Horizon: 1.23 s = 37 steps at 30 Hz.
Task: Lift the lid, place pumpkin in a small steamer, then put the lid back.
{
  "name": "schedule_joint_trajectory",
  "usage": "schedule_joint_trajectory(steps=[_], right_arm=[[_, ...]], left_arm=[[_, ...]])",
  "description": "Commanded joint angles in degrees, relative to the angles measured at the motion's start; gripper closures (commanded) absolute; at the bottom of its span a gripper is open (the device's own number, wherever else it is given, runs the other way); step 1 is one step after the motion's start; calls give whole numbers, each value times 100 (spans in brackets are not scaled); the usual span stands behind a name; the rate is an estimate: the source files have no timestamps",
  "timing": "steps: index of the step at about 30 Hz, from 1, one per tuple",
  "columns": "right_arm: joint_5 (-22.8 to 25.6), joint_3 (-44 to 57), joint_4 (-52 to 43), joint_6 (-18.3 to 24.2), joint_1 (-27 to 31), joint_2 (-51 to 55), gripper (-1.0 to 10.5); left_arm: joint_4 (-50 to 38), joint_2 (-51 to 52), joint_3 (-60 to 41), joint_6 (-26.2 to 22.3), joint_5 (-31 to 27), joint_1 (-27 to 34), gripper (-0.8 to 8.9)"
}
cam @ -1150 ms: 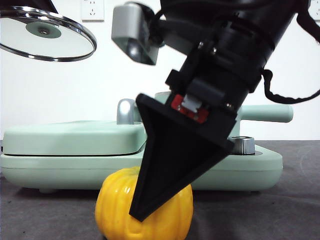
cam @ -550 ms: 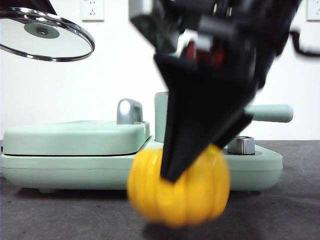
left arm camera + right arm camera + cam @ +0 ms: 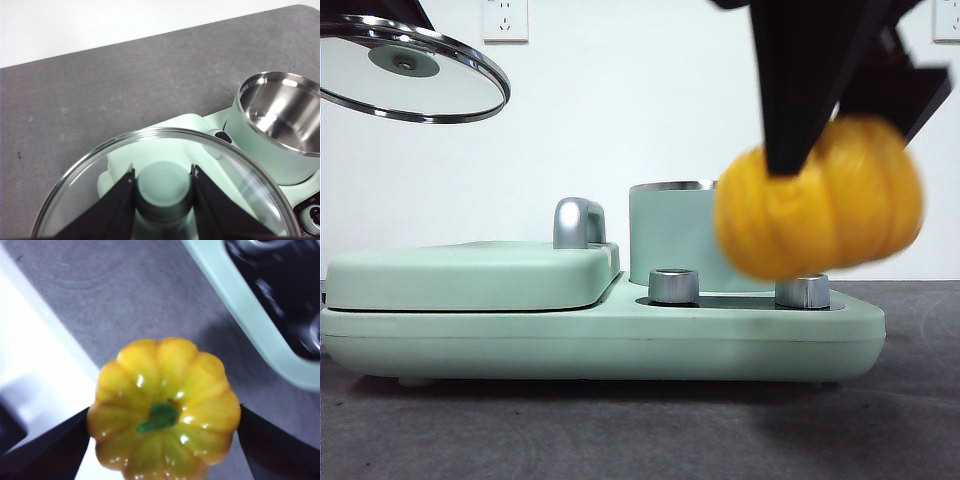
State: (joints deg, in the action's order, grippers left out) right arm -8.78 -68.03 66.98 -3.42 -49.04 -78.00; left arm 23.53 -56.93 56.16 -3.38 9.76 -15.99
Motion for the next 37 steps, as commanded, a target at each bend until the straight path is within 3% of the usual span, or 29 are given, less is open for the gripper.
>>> schedule_joint_trajectory(steps=[1,9,18,27,37], right_arm=[[28,-391,361,-245,98,-57,547],[26,-1349,1051,-168,861,-81,547],[249,-2498,907,284,1661,-614,547],[323,-3475,177,723,1891,-1714,547],[476,-3644,-616,962,1888,-2813,547]], left_arm=[[-214,0,74,-26,11,-9,798],[-214,0,74,-24,11,-9,798],[-216,0,74,-24,11,-11,798],[-216,0,74,-22,11,-11,798],[-214,0,74,-17,11,-11,798]])
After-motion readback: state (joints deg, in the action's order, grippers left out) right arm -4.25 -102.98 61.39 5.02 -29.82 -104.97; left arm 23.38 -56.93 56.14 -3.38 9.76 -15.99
